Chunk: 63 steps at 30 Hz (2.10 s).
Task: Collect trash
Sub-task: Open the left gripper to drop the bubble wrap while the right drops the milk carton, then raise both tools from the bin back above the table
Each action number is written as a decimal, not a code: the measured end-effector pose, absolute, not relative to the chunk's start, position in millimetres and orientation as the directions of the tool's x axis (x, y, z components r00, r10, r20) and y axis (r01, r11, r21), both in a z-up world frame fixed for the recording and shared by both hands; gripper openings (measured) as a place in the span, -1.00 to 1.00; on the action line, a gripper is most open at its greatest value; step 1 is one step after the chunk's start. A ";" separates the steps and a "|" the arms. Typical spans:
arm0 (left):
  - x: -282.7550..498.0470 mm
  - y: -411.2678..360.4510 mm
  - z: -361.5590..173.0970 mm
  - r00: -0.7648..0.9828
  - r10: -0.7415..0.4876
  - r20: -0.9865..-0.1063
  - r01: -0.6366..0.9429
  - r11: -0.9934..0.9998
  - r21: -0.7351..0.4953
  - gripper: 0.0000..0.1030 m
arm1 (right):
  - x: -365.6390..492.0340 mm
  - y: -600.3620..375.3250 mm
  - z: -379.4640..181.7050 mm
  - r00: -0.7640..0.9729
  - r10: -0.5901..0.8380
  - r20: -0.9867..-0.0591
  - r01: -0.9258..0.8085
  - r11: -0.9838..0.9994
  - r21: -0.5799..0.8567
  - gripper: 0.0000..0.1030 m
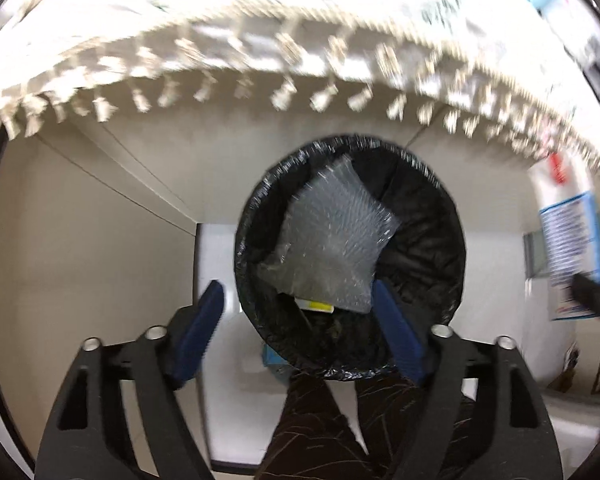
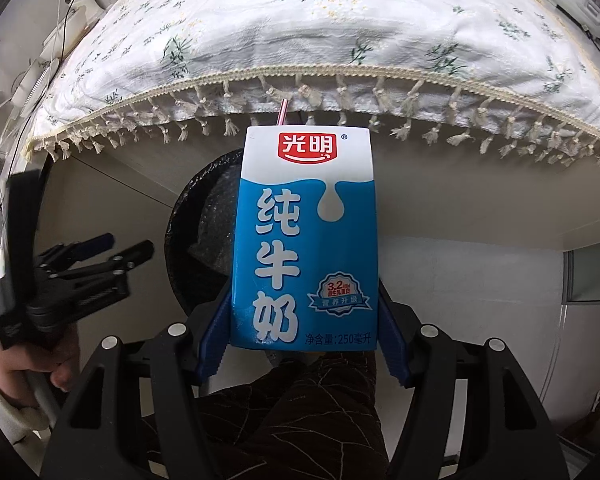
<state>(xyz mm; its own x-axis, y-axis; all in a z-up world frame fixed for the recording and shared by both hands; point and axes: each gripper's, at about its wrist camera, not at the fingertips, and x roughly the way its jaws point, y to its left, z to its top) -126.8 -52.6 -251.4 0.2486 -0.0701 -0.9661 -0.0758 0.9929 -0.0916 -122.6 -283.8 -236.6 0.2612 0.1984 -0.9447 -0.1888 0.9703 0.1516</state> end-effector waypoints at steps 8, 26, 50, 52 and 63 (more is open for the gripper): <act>-142.6 -24.9 -213.2 0.326 -0.076 -0.942 -0.132 0.983 -0.125 0.88 | -106.8 -248.1 -270.7 0.207 0.189 -0.960 -0.218 0.965 0.143 0.19; -153.5 12.5 -217.3 0.309 -0.063 -0.949 -0.189 0.974 -0.126 0.88 | -82.5 -184.0 -321.0 0.127 0.108 -0.986 -0.282 0.957 0.068 0.20; -104.4 -11.8 -117.5 0.454 -0.086 -0.887 -0.070 0.989 -0.132 0.88 | -99.3 -295.5 -99.7 0.579 0.048 -0.814 -0.072 0.997 0.008 0.85; -105.4 -14.6 -94.6 0.482 -0.087 -0.872 -0.054 0.990 -0.129 0.88 | -107.2 -304.0 -78.1 0.600 0.053 -0.798 -0.069 0.998 0.015 0.85; -104.5 -17.1 -30.2 0.521 -0.076 -0.850 -0.036 0.993 -0.111 0.88 | -126.2 -313.0 -29.2 0.629 0.060 -0.775 -0.057 0.998 0.031 0.85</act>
<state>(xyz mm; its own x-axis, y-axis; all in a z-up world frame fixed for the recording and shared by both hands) -104.5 -17.1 -30.2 0.5211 -0.0758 -0.8501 -0.0363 0.9932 -0.1108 -126.2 -313.0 -29.2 0.6294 0.0602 -0.7747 -0.0567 0.9979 0.0315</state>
